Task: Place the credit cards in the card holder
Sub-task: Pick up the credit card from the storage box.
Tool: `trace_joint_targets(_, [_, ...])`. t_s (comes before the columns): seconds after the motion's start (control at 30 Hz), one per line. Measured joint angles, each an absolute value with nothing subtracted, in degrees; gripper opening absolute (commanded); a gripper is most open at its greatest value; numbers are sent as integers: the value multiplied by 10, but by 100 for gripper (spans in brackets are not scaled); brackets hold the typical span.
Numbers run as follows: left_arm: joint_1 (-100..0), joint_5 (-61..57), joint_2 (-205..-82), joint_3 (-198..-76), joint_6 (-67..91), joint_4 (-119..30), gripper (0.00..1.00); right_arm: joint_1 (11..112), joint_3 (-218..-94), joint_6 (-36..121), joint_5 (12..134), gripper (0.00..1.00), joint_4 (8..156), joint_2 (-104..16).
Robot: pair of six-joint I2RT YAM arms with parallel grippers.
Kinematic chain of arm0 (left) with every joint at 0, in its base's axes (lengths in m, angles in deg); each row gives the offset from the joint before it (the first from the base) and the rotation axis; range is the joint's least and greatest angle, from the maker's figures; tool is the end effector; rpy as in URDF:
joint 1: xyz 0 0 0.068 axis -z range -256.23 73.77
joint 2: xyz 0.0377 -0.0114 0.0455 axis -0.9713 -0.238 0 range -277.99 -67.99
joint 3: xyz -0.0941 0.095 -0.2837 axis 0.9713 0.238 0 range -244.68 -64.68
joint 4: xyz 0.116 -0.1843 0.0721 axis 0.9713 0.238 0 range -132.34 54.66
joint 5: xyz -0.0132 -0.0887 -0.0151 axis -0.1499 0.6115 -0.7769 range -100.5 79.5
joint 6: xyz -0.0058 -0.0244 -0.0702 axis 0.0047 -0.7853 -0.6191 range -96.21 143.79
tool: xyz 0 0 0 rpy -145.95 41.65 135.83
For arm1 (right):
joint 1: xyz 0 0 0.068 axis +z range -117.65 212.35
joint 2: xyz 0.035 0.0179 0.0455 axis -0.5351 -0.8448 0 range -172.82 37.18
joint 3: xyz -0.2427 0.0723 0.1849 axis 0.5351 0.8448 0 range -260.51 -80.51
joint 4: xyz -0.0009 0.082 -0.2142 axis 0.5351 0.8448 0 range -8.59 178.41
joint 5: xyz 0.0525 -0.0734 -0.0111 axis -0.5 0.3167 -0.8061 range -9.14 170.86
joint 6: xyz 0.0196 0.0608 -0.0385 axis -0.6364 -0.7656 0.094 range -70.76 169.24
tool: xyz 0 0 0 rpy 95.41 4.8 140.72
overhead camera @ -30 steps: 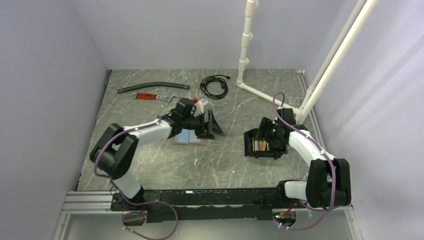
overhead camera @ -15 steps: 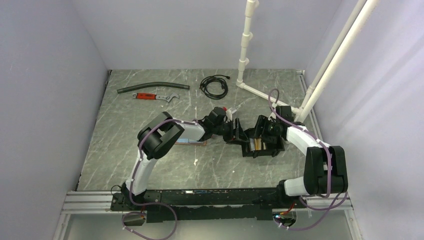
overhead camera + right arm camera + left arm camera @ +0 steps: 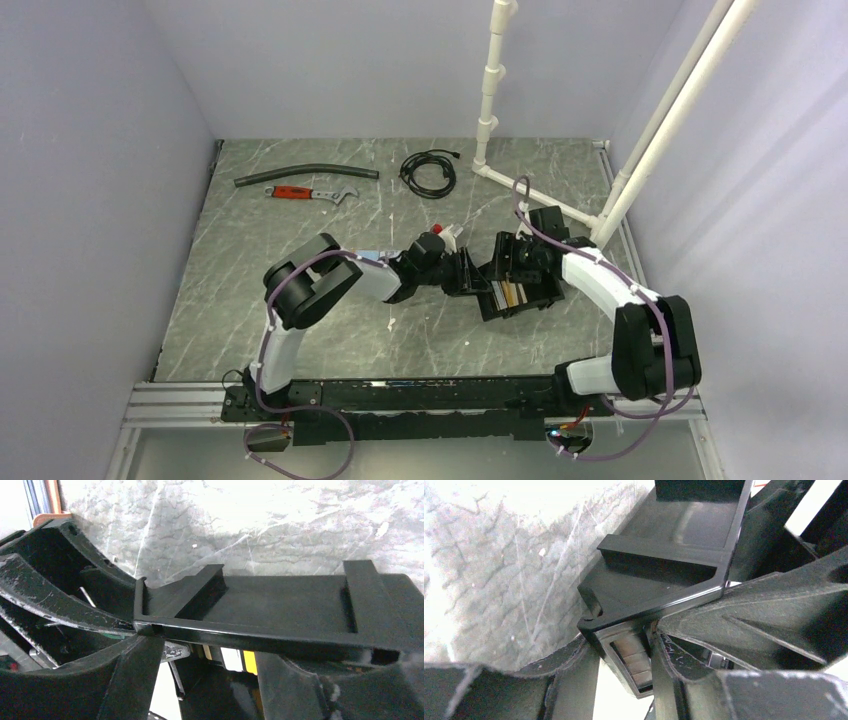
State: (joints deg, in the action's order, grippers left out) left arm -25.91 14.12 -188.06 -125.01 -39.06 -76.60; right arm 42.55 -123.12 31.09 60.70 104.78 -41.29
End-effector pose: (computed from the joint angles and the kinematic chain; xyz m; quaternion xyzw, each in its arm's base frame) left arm 0.2669 -0.3626 0.1706 0.0230 0.8337 -0.5346 0.1367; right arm 0.2250 0.0624 0.2246 0.0195 0.9502 0.2276 0.2118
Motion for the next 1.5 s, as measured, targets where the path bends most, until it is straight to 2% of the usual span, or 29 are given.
trace_joint_targets(0.1, [-245,89,-1851,-1219,-369,-781,0,450,-1240,310,656,75,1076,-386])
trace_joint_targets(0.3, [-218,-15,-1810,-1190,-322,-790,0,449,-1233,301,693,76,1092,-335])
trace_joint_targets(0.5, [-211,-59,-1792,-1189,-315,-766,0,445,-1223,291,736,77,1092,-322])
trace_joint_targets(0.8, [-211,-66,-1788,-1202,-349,-725,0,448,-1164,292,791,80,1030,-304])
trace_joint_targets(0.97, [-222,-51,-1788,-1213,-379,-691,0,448,-1165,345,781,86,990,-306])
trace_joint_targets(1.23, [-248,-21,-1788,-1219,-414,-679,0,452,-1200,372,740,91,956,-392])
trace_joint_targets(1.37, [-253,-14,-1788,-1219,-425,-678,0,453,-1220,369,718,90,946,-434])
trace_joint_targets(1.5, [-260,-11,-1788,-1219,-431,-673,0,453,-1245,353,694,84,950,-461])
